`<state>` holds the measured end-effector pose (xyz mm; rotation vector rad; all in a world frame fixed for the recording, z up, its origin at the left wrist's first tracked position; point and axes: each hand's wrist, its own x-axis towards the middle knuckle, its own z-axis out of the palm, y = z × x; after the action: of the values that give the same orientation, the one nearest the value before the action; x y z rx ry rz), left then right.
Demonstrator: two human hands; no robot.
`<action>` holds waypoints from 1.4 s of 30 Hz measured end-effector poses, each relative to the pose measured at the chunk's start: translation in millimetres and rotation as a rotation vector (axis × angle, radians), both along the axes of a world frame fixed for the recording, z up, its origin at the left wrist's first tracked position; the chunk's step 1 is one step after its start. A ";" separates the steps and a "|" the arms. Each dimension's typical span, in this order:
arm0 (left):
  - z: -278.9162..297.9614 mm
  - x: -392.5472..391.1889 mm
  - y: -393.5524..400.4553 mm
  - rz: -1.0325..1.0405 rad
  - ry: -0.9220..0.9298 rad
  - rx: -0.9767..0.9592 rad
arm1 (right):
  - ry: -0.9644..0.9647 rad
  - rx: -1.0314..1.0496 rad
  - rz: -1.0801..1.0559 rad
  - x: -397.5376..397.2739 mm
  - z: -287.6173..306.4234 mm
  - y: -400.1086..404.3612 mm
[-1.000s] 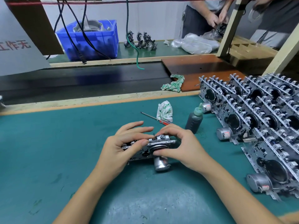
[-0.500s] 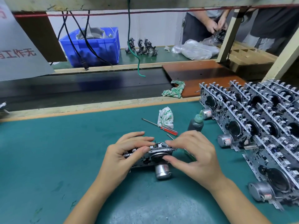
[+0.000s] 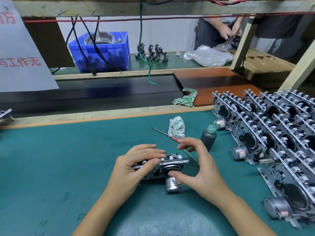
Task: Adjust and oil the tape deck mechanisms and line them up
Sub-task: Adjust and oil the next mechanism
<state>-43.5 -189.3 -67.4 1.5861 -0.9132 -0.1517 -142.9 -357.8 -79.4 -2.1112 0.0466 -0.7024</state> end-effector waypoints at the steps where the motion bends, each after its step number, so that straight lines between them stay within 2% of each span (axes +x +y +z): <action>1: 0.1 -0.1 0.0 -0.001 0.000 0.002 | 0.065 0.069 0.025 1.4 0.0 0.4; 8: 0.0 -0.3 0.3 -0.004 0.004 0.004 | 0.169 0.245 0.140 7.2 5.6 -0.6; 31: -4.4 1.2 1.8 -0.005 -0.006 -0.016 | 0.202 0.303 0.211 10.8 0.2 0.4; 34: -3.2 1.2 1.6 -0.003 -0.010 -0.001 | 0.200 0.243 0.203 8.3 4.0 -3.0; 37: -2.0 0.9 1.8 -0.005 -0.019 0.009 | 0.144 0.093 0.100 1.5 6.5 -9.9; 42: -1.5 -0.3 1.5 -0.004 -0.005 0.004 | 0.030 -0.427 -0.028 -4.4 -0.4 -20.5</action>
<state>-43.8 -187.8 -68.9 1.5894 -0.9204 -0.1520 -147.3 -378.3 -79.8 -2.5320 -0.0637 -0.7468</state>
